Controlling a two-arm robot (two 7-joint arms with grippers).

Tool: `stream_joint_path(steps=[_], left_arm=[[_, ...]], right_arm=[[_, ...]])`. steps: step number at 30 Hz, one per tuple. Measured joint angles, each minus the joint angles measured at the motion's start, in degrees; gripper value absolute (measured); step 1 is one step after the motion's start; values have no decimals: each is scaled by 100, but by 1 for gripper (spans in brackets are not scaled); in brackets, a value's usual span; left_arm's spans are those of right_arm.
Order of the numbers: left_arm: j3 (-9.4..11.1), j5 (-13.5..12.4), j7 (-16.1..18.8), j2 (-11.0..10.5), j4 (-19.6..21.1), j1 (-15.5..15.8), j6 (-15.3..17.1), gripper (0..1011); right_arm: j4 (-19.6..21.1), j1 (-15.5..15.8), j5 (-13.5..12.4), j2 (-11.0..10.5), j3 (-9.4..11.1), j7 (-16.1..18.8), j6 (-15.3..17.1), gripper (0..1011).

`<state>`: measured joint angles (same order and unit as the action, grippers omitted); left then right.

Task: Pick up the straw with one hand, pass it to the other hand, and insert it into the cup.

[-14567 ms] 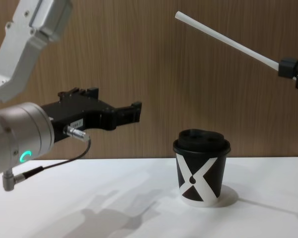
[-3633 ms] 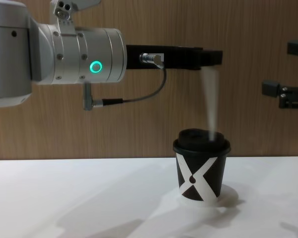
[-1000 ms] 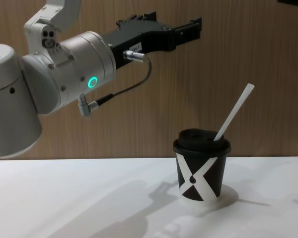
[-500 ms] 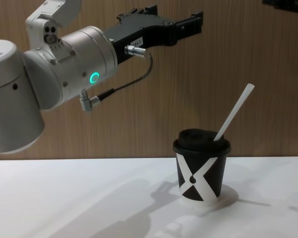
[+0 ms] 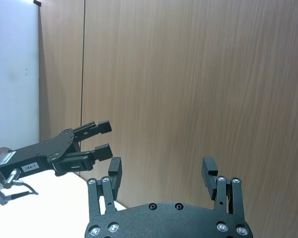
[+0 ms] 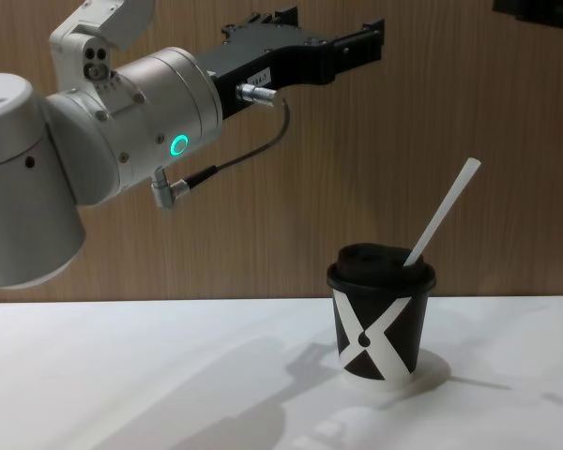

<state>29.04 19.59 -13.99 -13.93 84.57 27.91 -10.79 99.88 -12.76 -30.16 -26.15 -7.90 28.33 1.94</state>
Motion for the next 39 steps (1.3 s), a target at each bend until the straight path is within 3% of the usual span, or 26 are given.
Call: stream_joint_path(steps=[39], left_arm=[[-3,-11,-5,8,0,5,-8,1003]], right_arm=[[7,10,-31,-23,-11,34,9,1001]])
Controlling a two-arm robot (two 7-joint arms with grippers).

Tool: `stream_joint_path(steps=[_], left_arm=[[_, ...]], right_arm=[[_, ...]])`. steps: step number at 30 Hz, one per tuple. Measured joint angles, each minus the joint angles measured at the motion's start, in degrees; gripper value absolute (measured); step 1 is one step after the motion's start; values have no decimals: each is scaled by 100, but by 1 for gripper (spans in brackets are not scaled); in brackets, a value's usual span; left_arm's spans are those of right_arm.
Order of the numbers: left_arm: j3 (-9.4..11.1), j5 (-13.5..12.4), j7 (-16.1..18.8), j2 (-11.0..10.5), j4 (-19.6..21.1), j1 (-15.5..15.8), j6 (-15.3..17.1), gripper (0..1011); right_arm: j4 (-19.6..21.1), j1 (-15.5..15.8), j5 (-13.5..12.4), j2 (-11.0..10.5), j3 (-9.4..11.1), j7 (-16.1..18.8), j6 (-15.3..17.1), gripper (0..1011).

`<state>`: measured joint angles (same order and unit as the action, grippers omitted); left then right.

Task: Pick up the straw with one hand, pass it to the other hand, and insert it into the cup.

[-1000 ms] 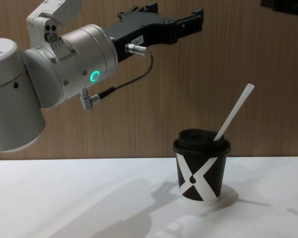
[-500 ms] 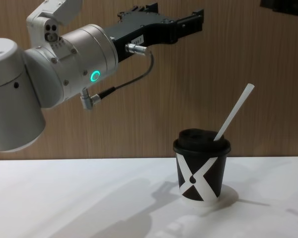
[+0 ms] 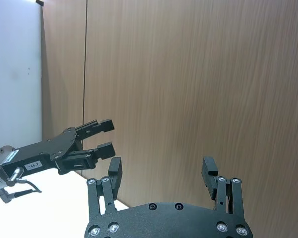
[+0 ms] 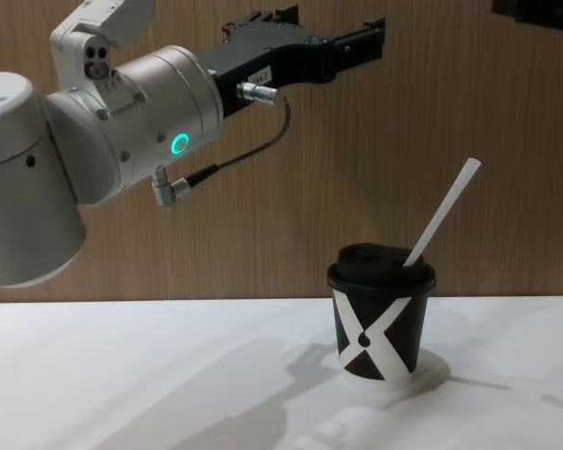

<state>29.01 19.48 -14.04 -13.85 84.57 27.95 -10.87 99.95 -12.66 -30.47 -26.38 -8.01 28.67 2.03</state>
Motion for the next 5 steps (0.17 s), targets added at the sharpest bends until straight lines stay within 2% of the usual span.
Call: stream_joint_path(steps=[5], left_arm=[[0,0,0,0,0,0,0,1003]], right_arm=[[0,0,0,0,0,0,0,1001]])
